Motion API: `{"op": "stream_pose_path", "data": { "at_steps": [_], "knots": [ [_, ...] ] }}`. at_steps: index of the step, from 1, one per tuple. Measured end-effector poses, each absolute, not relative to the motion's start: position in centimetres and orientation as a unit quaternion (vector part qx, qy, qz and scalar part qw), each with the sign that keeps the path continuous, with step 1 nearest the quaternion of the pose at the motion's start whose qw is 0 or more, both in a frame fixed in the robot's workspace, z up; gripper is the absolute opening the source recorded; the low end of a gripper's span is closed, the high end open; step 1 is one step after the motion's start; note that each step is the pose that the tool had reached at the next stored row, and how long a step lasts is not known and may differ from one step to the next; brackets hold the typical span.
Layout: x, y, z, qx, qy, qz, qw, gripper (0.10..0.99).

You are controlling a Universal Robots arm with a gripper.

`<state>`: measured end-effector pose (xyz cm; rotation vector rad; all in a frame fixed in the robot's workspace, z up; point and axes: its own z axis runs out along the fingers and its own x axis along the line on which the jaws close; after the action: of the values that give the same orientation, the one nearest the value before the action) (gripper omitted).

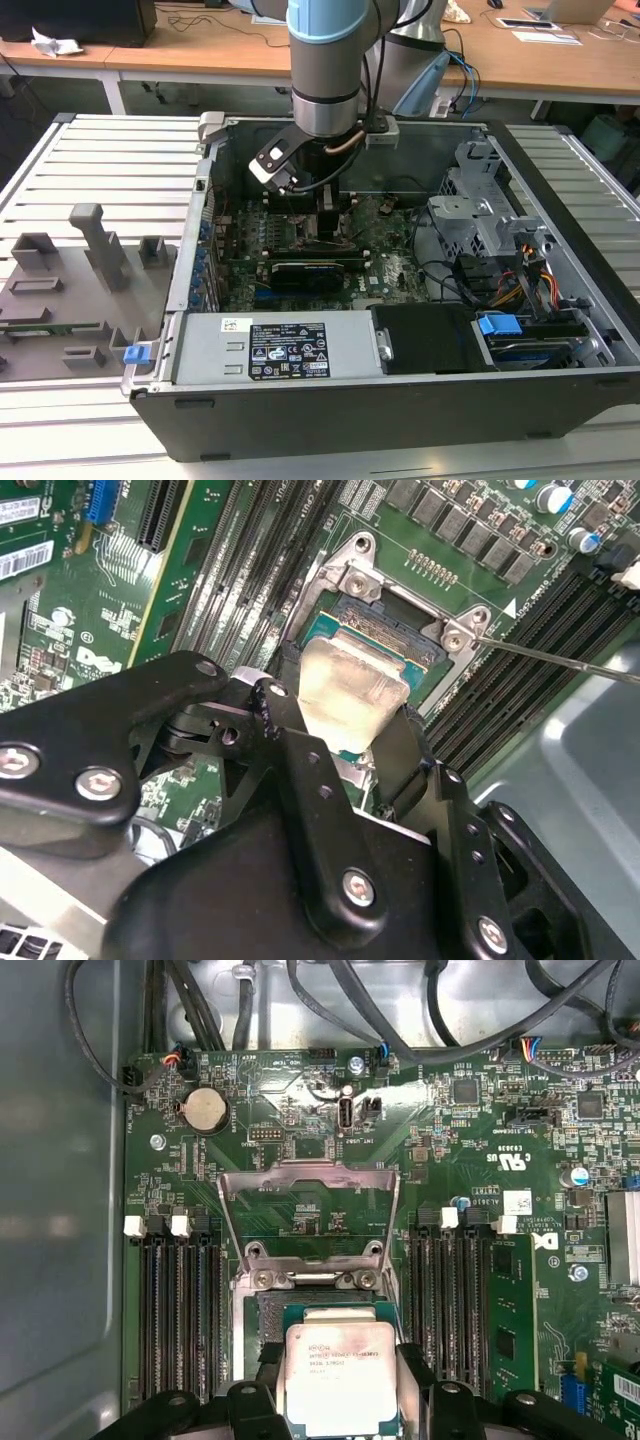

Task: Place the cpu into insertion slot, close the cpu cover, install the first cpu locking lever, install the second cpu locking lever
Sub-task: 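Place the cpu into insertion slot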

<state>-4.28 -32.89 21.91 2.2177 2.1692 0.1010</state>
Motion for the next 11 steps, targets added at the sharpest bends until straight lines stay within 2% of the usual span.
{"op": "stream_pose_path", "data": {
  "at_steps": [11],
  "knots": [
    [-4.5,-31.9,21.0,0.715,0.698,0.032,0.020,0.529]
  ]
}}
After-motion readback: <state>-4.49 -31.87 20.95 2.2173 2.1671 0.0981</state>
